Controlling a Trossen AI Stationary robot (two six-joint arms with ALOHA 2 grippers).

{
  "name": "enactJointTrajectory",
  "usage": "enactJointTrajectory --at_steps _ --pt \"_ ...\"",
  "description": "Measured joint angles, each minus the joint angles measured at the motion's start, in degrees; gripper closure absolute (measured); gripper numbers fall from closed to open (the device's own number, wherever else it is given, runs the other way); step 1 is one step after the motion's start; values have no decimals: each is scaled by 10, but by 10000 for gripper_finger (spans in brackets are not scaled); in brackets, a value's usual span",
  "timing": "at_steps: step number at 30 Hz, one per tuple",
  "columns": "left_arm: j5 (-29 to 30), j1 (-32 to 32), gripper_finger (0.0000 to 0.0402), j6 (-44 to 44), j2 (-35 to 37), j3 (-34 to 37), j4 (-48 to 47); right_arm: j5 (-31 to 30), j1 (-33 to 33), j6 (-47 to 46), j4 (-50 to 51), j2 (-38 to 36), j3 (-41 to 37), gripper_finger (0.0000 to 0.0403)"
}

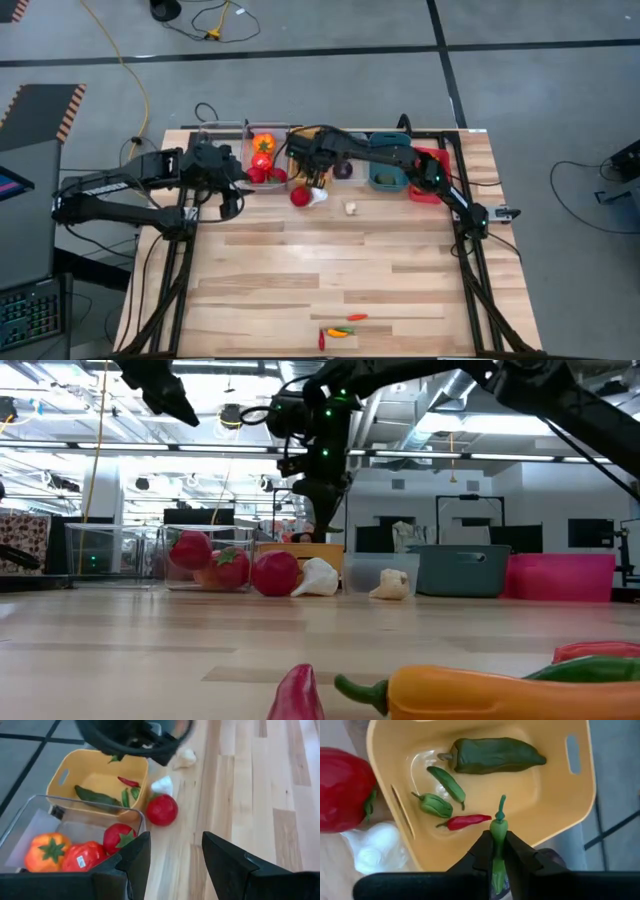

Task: Sort produce into baskets
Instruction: Put the green chili pepper into the yellow bin, then put the red chili pepper into the yellow bin

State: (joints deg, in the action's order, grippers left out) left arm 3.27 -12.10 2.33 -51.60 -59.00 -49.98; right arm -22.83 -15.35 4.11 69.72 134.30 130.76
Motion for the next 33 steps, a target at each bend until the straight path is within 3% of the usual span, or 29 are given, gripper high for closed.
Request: enactJointTrajectory --at_steps 4,15,19,24,33 --pt "0 13 235 0 -11 1 3 8 -12 -11 -1 0 0 315" --pt "0 72 235 -30 -62 1 11 4 -13 -12 33 -3 7 193" --pt "-14 116 235 -50 -93 1 34 2 -12 -39 108 -7 42 191" --pt "-16 185 235 -64 -146 1 101 2 -3 -55 170 -38 32 200" --pt "-28 305 235 -44 -278 0 295 3 35 -111 181 -129 32 202"
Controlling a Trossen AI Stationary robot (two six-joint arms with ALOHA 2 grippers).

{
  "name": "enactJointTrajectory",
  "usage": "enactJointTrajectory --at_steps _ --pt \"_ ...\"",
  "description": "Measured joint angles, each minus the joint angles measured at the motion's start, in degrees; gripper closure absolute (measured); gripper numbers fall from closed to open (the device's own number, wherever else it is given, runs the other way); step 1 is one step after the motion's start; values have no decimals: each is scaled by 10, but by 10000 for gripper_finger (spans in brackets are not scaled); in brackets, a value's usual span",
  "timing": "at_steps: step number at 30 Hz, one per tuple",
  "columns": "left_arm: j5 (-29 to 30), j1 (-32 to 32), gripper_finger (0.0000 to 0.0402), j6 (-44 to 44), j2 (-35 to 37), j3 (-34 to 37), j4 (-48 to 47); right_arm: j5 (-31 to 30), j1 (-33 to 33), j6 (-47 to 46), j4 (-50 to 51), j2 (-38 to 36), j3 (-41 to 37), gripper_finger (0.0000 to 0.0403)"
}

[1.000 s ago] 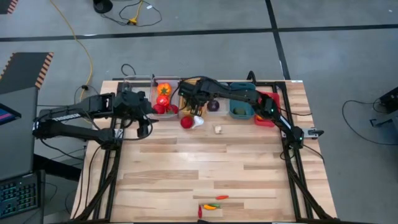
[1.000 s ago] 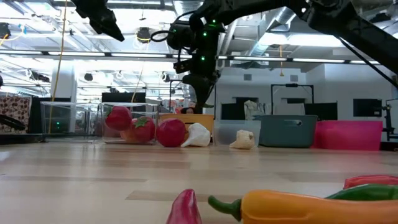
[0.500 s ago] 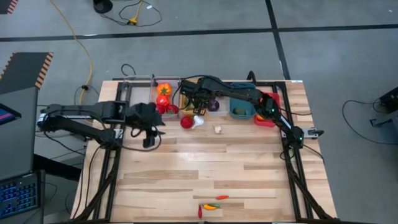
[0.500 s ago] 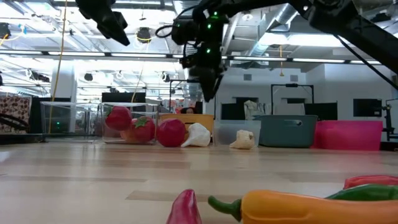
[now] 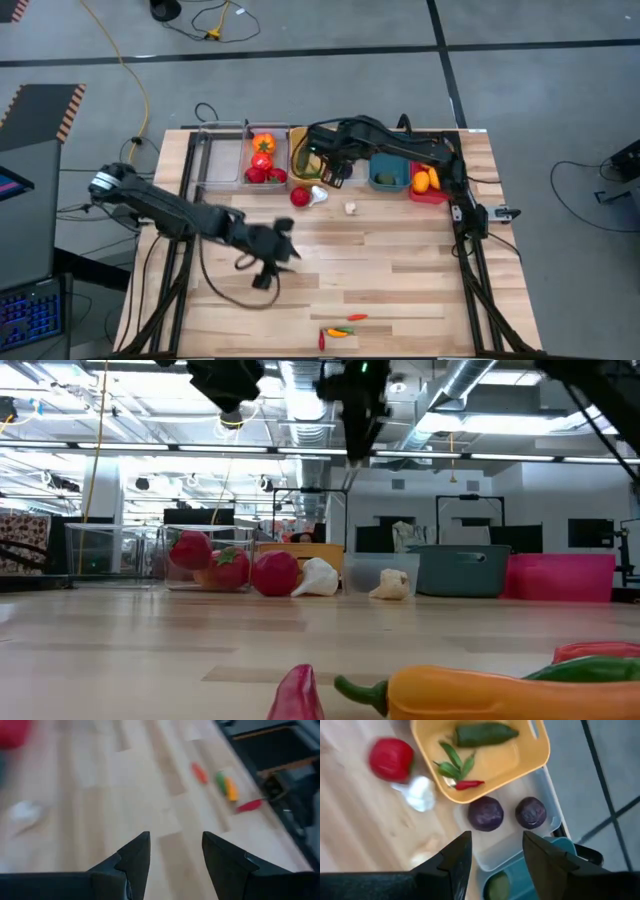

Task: Sort produce into baskets
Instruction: Put the red chili pepper into the yellow bin

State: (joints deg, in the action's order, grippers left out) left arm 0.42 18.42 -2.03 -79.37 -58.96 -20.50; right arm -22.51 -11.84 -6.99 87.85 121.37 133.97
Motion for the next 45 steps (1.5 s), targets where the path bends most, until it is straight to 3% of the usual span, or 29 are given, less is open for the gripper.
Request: enactJointTrajectory --at_steps 9,18,33,45 --pt "-42 77 235 29 -157 0 219 1 77 -73 0 -78 0 203" --pt "-62 113 235 30 -284 -15 372 1 166 -111 -1 -87 0 203" --pt "-77 121 235 49 -426 -83 379 1 259 -146 -30 -87 -4 203" --pt "-79 124 235 47 -437 -89 377 1 299 -159 -31 -87 -5 203"
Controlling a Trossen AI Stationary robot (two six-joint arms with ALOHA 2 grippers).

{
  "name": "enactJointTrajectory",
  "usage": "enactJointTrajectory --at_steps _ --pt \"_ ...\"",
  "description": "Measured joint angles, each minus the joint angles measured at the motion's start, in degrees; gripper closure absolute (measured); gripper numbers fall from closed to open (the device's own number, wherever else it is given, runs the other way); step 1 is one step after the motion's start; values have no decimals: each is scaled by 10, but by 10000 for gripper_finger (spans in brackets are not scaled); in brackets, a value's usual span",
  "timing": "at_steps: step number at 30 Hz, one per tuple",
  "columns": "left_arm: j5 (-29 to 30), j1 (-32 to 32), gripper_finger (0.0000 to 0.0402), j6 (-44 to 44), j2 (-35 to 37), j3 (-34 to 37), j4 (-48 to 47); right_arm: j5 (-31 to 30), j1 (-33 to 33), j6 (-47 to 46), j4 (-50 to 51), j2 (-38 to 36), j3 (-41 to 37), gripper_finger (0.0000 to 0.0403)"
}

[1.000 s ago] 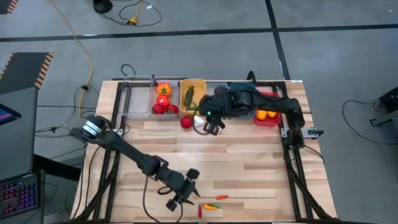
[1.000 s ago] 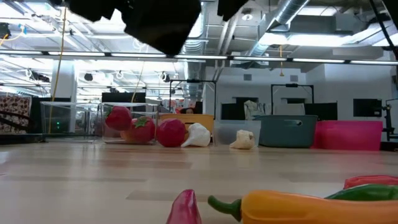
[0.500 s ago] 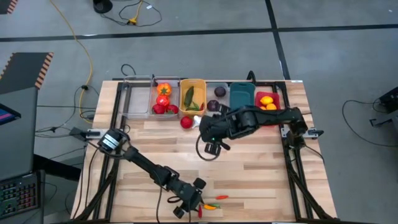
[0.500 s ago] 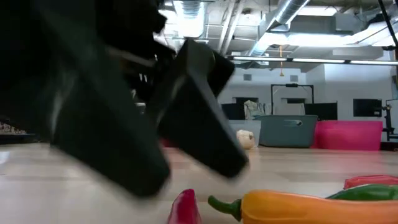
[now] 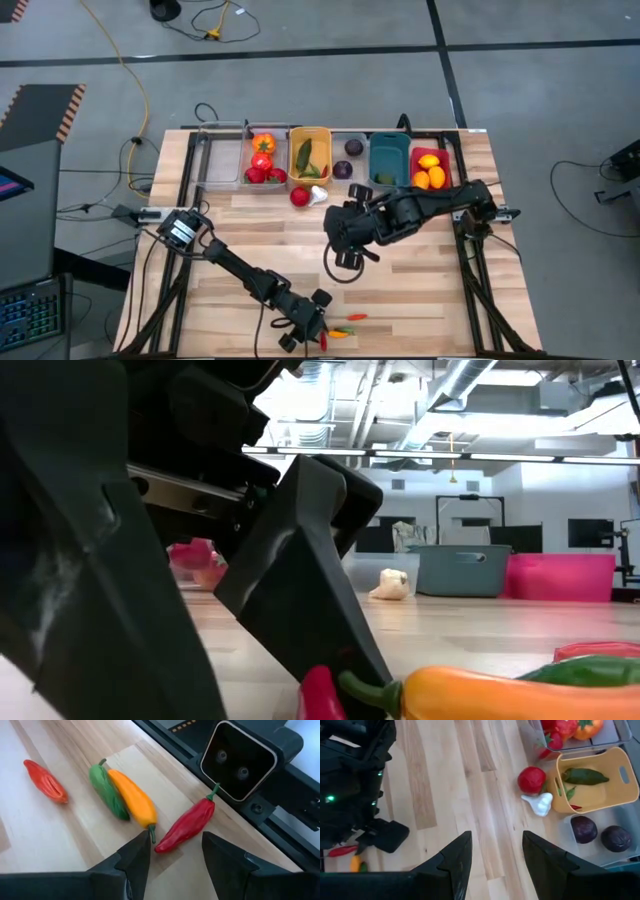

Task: Sort produce into baskets
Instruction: Put the red chili pepper into the yellow bin

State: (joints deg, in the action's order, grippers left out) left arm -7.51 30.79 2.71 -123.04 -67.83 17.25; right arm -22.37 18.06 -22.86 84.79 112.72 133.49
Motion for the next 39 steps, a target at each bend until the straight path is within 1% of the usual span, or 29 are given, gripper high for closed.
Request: enactJointTrajectory --at_steps 9,26,29,39 --pt "12 0 235 -3 0 0 -1 -1 11 -2 0 0 0 203" --pt "25 1 236 -6 0 0 -2 -1 11 -2 0 0 0 203" --pt "31 2 250 -6 0 0 -2 -1 11 -2 0 0 0 203" --pt "34 2 326 -6 0 1 -2 -1 11 -2 0 0 0 203"
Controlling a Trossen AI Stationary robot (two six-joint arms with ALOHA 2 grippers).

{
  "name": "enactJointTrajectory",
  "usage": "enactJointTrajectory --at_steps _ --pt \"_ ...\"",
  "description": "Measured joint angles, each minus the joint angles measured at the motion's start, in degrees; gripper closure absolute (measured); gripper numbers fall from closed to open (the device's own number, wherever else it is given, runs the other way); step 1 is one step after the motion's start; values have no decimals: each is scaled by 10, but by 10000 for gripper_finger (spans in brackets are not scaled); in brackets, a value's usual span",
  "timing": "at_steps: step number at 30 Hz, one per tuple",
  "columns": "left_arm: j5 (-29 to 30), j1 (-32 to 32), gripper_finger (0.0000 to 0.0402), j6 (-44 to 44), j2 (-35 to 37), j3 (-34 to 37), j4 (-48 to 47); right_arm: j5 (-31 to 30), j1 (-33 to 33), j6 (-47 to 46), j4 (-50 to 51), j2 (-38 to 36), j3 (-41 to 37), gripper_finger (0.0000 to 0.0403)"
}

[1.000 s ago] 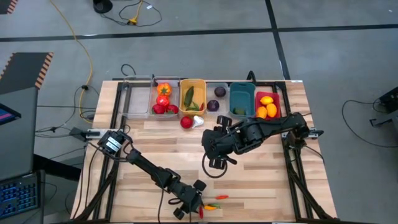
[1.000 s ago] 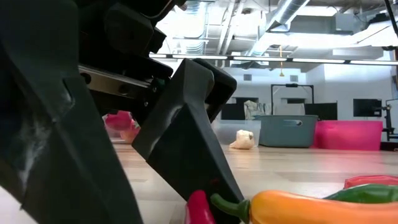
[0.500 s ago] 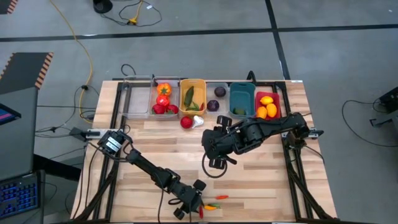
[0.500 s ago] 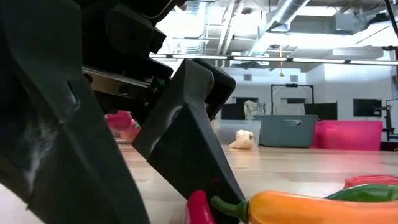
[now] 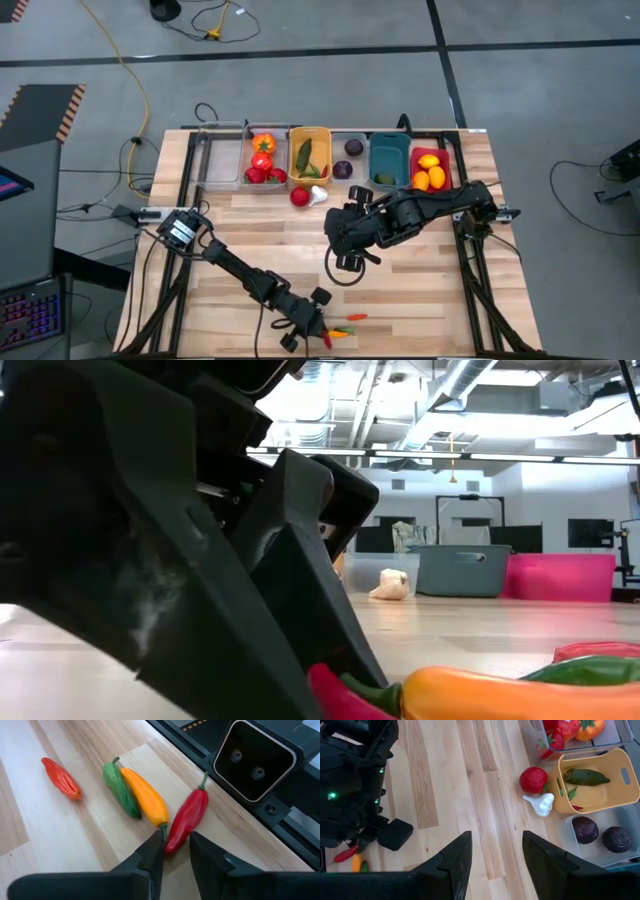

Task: Sort produce into baskets
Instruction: Put the red chili pepper into the yellow bin

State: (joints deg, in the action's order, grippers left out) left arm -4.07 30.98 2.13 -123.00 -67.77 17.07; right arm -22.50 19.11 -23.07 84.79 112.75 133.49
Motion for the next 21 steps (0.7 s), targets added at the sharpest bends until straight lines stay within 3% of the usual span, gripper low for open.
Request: enactJointTrajectory --at_steps 13,21 --pt "-4 -2 365 -15 2 0 -3 0 0 0 2 0 0 203" --pt "-12 -29 370 -9 41 2 -85 -11 -1 1 50 0 0 203"
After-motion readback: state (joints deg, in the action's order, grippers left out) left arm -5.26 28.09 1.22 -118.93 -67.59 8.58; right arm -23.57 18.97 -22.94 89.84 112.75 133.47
